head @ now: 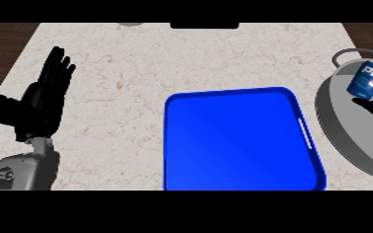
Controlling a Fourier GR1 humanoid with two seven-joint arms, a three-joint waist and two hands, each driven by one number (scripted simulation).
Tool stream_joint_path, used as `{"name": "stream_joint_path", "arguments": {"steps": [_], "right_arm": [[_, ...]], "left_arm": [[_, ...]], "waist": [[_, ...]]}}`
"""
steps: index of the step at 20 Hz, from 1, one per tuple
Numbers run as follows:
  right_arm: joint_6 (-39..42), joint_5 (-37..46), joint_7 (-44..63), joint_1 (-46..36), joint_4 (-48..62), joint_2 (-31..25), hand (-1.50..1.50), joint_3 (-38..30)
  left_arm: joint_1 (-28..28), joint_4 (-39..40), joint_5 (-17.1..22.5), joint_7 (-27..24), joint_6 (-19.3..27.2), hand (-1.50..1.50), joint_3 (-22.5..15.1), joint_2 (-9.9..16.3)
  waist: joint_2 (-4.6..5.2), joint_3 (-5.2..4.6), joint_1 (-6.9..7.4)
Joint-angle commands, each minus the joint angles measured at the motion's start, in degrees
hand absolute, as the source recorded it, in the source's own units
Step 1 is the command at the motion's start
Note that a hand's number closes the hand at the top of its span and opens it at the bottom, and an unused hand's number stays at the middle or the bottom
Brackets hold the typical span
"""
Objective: Pick the can from the tray and place it in the pot
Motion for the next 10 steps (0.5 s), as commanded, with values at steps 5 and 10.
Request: {"name": "stream_joint_path", "arguments": {"steps": [5, 10], "right_arm": [[11.5, -13.9, -8.2, -0.2, 9.2, -7.6, -1.50, -10.6], [17.1, -17.7, -10.6, 5.1, 11.4, -13.2, -1.50, -13.0]], "left_arm": [[-0.7, -0.3, -0.5, 1.0, 0.7, 0.00, -0.4, -0.8], [0.5, -0.6, 0.6, -0.2, -1.2, 0.00, 2.0, 1.5]], "waist": [[0.04, 0.02, -0.40], [-0.16, -0.06, -0.69]]}}
